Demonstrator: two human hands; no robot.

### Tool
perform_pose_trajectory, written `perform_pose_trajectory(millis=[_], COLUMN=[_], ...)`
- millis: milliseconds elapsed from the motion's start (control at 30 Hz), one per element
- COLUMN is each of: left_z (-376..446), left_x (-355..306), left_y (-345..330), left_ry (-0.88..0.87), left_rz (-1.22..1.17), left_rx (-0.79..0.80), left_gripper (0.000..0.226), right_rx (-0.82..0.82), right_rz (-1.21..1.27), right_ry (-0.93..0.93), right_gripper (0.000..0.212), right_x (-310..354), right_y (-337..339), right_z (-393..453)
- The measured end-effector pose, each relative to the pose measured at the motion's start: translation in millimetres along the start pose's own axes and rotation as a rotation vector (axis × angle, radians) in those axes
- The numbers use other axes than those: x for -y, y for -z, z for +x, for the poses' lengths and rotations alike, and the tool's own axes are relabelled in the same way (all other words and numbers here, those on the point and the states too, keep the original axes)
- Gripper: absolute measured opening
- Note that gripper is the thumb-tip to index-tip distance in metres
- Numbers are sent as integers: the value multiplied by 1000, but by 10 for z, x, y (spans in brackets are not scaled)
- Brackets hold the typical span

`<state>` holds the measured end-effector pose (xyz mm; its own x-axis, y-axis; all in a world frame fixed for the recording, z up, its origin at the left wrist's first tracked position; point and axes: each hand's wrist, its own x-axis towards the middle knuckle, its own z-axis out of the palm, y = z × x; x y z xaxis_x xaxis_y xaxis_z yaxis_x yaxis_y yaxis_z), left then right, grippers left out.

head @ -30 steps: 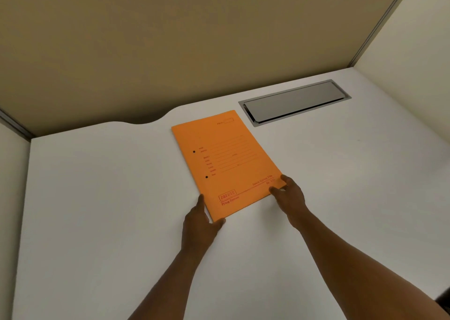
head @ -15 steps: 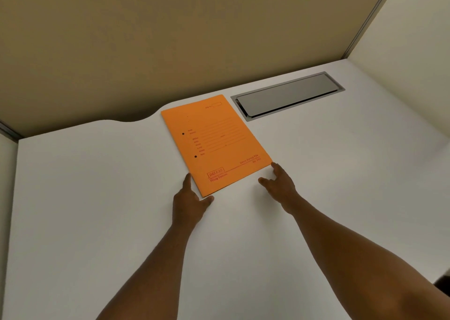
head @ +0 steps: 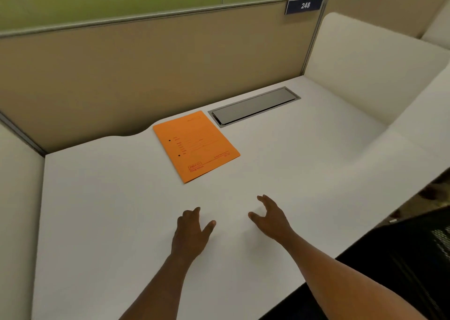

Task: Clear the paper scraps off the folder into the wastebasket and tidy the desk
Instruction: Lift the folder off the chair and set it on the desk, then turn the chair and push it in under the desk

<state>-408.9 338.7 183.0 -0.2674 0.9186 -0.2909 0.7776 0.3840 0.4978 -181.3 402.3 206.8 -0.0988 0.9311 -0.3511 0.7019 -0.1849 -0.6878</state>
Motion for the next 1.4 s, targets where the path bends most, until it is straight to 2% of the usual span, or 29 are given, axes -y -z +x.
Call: perform_pose_trajectory(millis=[367, 433, 567, 700, 933, 1167, 1400], left_z=[-2584, -2933, -3438, -3854, -4494, -5286, -6117], left_x=[-576, -674, -850, -955, -991, -1113, -1458], left_y=[-253, -297, -349, -361, -387, -578, -910], left_ry=[-10, -41, -105, -141, -119, -123, -193], left_rz=[74, 142, 309, 371, 408, 456, 393], left_rx=[-71, -110, -222, -283, -311, -323, -380], left_gripper=[67, 69, 74, 77, 85, 78, 75], right_rx=[52, 34, -159, -223, -217, -249, -298], right_rz=[-74, -206, -591, -737, -733, -645, -651], right_ry=[220, 300, 527, 606, 625, 659, 684], right_gripper=[69, 73, 76, 79, 79, 76, 71], right_x=[-571, -677, -859, -981, -1146, -1473, -1962], right_y=[636, 726, 854, 901, 935, 1066, 1477], right_z=[-2119, -2456, -2981, -3369, -3972, -4706, -5366])
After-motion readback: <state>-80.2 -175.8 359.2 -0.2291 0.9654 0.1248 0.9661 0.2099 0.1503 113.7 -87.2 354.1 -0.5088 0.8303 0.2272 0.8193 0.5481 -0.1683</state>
